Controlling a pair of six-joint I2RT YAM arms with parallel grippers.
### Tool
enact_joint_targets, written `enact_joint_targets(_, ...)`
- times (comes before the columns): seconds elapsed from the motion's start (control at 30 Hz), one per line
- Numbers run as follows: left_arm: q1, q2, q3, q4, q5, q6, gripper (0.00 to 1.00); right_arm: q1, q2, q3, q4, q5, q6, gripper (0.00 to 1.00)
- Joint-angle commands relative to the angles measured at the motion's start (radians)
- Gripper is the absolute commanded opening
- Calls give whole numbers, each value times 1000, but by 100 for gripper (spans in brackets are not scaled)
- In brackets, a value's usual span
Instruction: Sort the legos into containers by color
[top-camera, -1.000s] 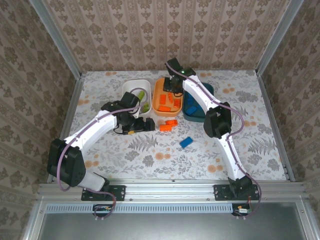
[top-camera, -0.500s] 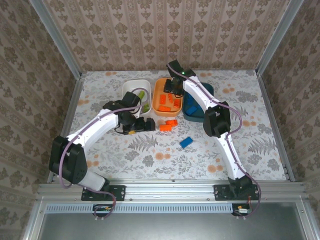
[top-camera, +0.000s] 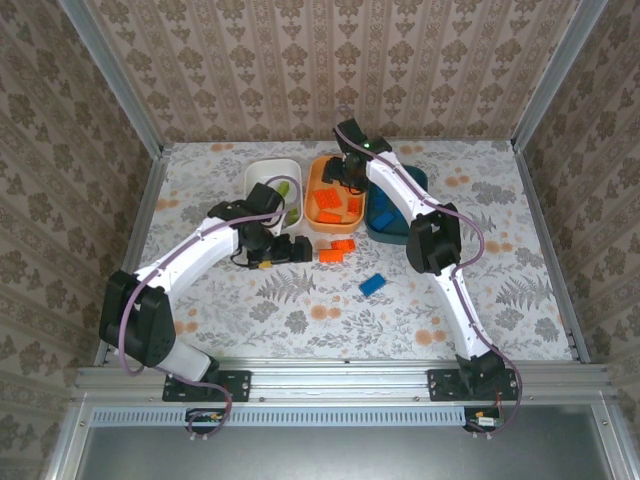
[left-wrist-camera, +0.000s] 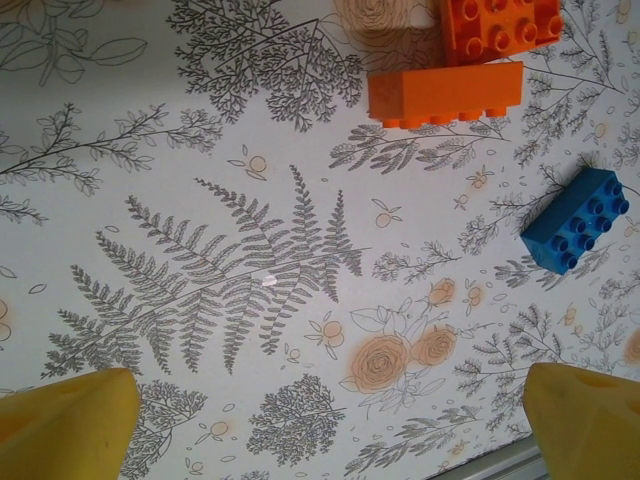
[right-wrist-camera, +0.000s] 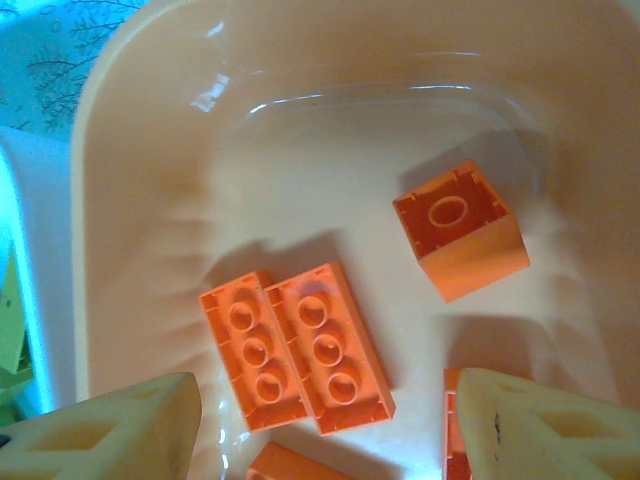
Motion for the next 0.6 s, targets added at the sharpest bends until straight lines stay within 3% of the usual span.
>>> enact_joint_targets(0.0,-18,15,41,-11,-13,-9,100,-5,-82,37,-38,-36,-18,70)
enact_joint_targets(0.17,-43,33,45,-4,-24,-11,100,-6,-225,-64,-140,-34,-76,73)
enact_joint_targets(0.33,-68,81,75,1,-36,17,100,-6,-489,-479,-117,-11,-112,75)
enact_joint_targets(0.57,-109,226,158,15,-30,83,100,-14,-811,-1011,8,-39,-22,75)
